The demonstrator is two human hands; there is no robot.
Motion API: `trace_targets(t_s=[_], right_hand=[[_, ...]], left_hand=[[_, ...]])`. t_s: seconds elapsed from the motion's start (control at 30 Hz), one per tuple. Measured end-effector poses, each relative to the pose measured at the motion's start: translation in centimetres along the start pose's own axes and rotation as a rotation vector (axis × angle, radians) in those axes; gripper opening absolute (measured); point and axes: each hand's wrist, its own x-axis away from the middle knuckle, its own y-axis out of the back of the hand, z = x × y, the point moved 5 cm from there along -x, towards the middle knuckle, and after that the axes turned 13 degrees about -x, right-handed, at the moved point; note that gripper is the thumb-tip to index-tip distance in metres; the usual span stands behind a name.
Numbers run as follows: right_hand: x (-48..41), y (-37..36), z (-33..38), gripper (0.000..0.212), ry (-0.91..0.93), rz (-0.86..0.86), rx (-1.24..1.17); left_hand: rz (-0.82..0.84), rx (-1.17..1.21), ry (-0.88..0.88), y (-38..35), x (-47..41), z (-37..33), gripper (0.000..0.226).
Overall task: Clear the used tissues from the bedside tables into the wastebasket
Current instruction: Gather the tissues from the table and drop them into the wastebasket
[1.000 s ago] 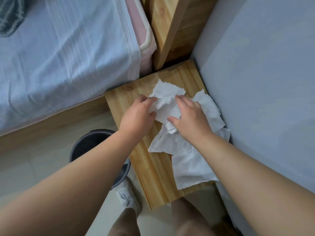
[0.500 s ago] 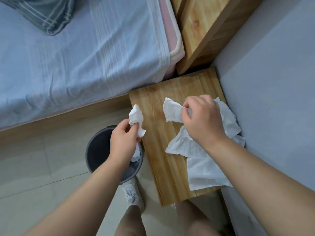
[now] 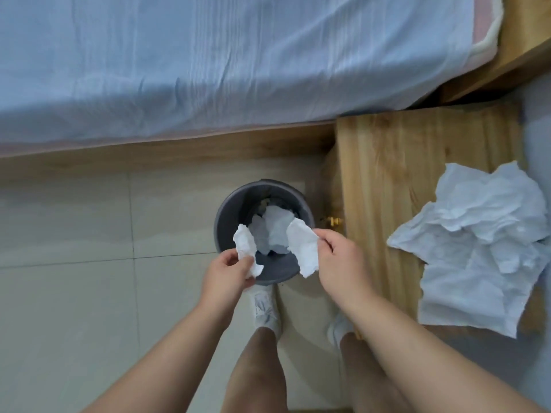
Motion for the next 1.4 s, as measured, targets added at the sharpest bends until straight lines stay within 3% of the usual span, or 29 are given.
trace_targets(t_s=[0.17, 0.43, 0.63, 0.73, 0.83, 1.0, 1.2, 1.3, 1.4], right_hand=[[-2.6, -5.3, -5.7, 0.045, -0.242, 0.017, 0.000], [-6.0, -9.1, -9.3, 0.059, -0.307, 0.117, 0.036], [-3.2, -6.7, -7.1, 0.038, -0.242, 0.075, -0.037], [-0.1, -3.6, -4.8, 0.018, -0.230, 0.087, -0.141], [3.2, 0.7, -2.9, 0.014, -0.275, 0.099, -0.413], [6.7, 11.9, -2.1, 0.014, -0.220, -0.117, -0.508], [6.8, 24.4, -3.2, 0.015, -0.057, -0.445, -0.192], [4.7, 27.8, -2.4, 0.028, 0.081, -0.487, -0.001], [1.9, 29.4, -1.9, 0.044, 0.171, -0.485, 0.181]], left_hand=[[0.064, 0.114, 0.109, 0.5, -3.8, 4.1, 0.015], [0.148, 0.139, 0.106, 0.6, -8.9, 5.9, 0.043], [0.106, -0.067, -0.009, 1.0, -6.5, 4.5, 0.032], [0.099, -0.185, -0.104, -0.4, -3.4, 2.2, 0.020], [0.136, -0.297, -0.228, -3.4, 0.3, -1.1, 0.013], [0.210, -0.537, -0.442, -10.2, 6.0, -7.0, 0.010], [0.225, -0.796, -0.771, -19.1, 10.4, -14.3, 0.027], [0.132, -0.908, -0.992, -23.1, 11.4, -17.6, 0.040], [0.067, -1.017, -1.103, -26.6, 11.7, -19.3, 0.051]])
